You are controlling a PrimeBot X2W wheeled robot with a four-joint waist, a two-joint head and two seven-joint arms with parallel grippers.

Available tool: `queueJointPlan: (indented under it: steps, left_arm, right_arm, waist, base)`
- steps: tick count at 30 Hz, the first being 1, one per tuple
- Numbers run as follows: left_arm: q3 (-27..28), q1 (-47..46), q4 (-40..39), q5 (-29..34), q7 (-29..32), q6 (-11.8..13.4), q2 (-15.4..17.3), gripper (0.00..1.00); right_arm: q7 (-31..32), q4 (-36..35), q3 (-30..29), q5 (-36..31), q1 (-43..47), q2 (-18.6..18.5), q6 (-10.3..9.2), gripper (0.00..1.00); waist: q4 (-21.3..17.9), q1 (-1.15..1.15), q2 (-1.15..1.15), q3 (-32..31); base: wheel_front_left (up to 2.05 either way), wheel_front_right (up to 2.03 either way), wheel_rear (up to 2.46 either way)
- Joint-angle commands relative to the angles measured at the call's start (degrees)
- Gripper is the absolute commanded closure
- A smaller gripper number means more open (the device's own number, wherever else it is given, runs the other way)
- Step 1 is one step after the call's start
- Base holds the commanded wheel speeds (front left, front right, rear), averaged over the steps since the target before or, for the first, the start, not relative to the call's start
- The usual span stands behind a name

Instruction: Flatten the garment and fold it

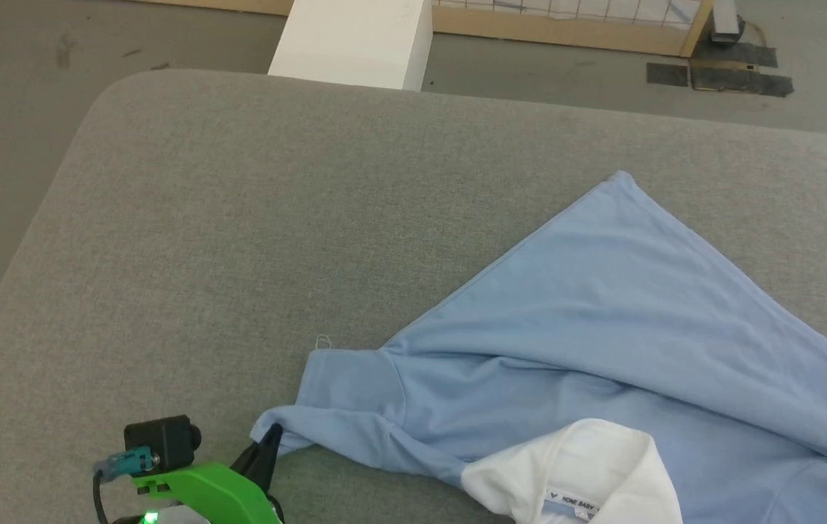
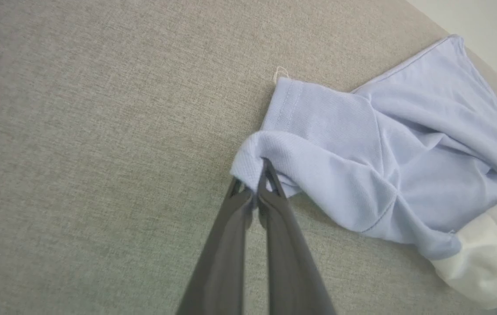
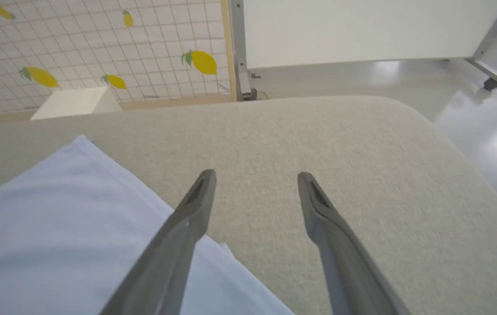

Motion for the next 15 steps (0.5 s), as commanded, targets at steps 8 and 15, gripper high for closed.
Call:
queueJointPlan:
  steps: [8,15]
  left_arm:
    - [-0.42,-3.5,2.44,-0.94,-1.15,-1.71,0.12,1.0]
    - [-2.07,-6.48,3.83,-0.53,-2.45,-2.43,-1.6,1.0]
  right_arm:
    - [-11.16,7.24,17.41,2.11,-16.76,-4.72,-0.06,0.0]
    - [-3.87,21.19,28.15,1.33,-29.19,-6.91,-0.06,0.0]
  waist:
    - [3.24,0.0,0.0,3.55]
    - [7.41,0.0,0.0,6.72]
  base:
    - [0.0,0.0,0.0]
    - [0.0,0.0,0.0]
